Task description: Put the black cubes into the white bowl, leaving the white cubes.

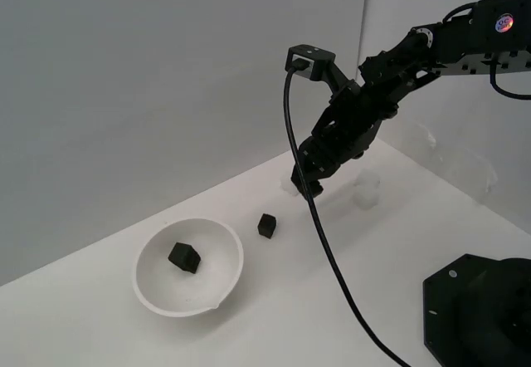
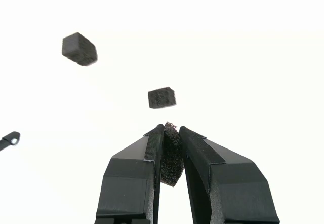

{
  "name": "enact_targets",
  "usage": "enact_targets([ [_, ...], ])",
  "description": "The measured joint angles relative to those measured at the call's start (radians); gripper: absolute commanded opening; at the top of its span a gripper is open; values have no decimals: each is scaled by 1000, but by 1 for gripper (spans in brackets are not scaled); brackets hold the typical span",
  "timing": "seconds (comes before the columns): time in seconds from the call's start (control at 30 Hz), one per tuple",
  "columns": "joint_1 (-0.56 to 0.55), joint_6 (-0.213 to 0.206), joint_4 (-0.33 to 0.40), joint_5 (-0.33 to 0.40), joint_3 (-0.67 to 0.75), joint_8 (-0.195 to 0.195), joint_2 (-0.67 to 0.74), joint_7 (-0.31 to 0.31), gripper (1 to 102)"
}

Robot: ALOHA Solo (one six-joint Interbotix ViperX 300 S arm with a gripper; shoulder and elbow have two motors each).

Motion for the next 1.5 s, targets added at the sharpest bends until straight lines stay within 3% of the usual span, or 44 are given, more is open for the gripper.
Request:
enact_targets([
  [0.33, -121, 0, -43, -44, 11, -80, 14, 2, 3],
  [0.73, -279, 0, -123, -124, -20, -137, -18, -23, 3],
  [1.23, -486, -17, -272, -270, -261, -141, -261, -97, 4],
  [1.3, -492, -31, -279, -279, -287, -141, -285, -98, 13],
  [1.4, -492, -52, -293, -293, -301, -141, -301, -100, 41],
  [1.5, -492, -74, -298, -298, -316, -141, -314, -100, 58],
])
